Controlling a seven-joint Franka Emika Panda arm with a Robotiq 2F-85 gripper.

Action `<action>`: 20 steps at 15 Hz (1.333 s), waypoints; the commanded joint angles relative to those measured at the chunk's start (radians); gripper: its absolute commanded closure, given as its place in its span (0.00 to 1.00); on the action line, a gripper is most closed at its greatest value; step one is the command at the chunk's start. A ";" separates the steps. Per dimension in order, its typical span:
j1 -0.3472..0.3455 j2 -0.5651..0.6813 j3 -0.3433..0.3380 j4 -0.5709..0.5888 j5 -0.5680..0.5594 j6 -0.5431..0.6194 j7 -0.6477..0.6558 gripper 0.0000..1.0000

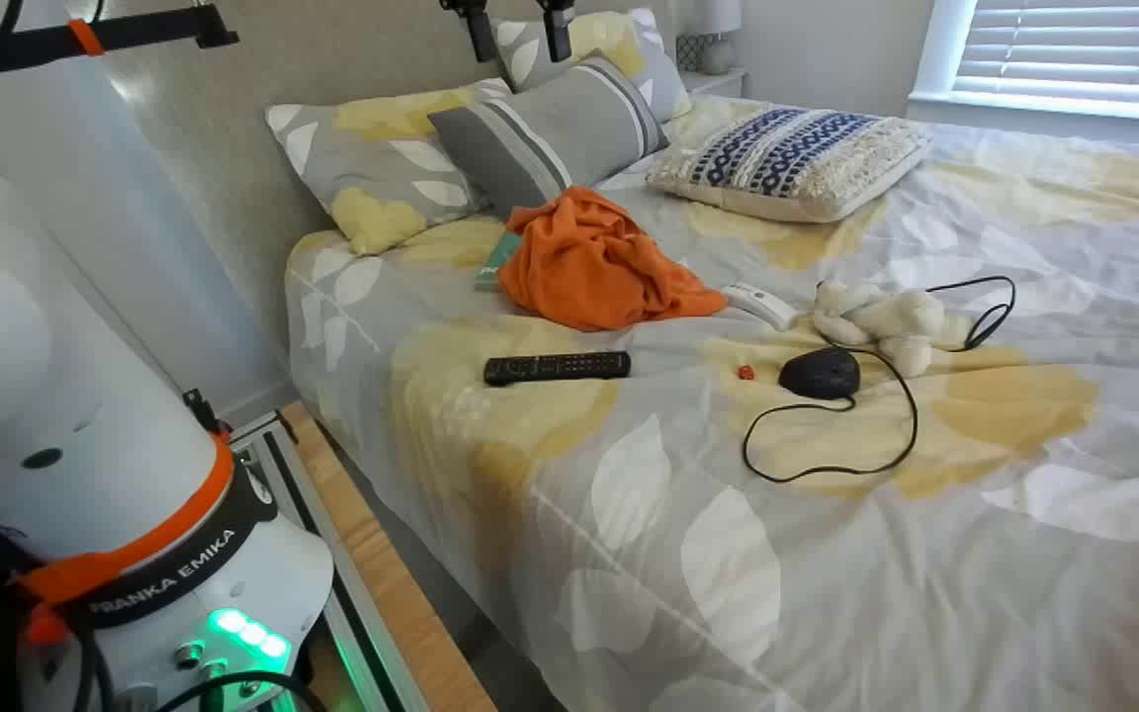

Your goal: Pick up the orange throw and put it on the right side of the bed

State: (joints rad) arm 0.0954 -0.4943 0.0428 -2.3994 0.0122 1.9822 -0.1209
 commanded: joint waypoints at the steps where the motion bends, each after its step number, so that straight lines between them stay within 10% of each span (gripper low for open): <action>1: 0.000 0.000 0.000 0.002 0.000 -0.003 0.000 0.00; 8: -0.003 0.018 -0.003 0.000 -0.009 0.013 -0.010 0.00; 20: 0.117 0.273 -0.147 -0.142 0.338 0.496 -0.583 0.00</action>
State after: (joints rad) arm 0.1487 -0.2876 -0.0764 -2.5267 0.2382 2.4186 -0.5474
